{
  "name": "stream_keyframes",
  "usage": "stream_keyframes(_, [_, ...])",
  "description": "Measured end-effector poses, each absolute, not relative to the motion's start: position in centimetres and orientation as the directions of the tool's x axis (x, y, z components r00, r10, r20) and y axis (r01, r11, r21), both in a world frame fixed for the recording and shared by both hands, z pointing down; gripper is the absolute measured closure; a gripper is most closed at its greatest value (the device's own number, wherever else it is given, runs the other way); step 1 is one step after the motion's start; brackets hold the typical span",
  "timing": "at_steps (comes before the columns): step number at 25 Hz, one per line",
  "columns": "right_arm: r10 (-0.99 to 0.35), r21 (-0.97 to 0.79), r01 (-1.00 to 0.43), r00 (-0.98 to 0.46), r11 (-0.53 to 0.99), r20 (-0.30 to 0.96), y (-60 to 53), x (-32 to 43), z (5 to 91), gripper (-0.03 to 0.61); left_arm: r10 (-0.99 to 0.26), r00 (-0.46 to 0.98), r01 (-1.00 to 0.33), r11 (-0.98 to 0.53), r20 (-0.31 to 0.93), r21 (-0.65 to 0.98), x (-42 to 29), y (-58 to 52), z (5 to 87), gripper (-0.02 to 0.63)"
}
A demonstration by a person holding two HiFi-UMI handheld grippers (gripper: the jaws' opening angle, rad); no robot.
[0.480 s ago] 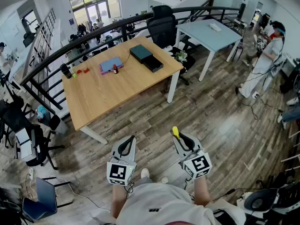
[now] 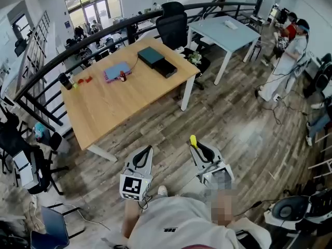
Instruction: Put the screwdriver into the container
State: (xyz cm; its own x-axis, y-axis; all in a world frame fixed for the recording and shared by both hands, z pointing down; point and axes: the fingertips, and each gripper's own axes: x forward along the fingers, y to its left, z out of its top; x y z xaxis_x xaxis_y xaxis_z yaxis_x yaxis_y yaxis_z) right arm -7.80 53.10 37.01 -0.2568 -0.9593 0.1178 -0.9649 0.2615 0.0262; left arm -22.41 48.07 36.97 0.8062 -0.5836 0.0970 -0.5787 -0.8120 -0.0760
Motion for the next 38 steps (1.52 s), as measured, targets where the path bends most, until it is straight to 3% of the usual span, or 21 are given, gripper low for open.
stream_keyframes(16, [-0.964,0.013,-0.975,-0.217,0.222,0.152,44.7,-8.0,39.1,0.508,-0.527,0.848,-0.527,-0.850,0.052,-0.009,-20.7,39.6,37.8,0.607])
stream_keyframes(38, [-0.934,-0.039,-0.945,-0.326,0.324,0.148,27.9,5.9,39.3,0.508,-0.601,0.788,-0.599,-0.799,0.134,-0.058,-6.9,24.2,38.2,0.607])
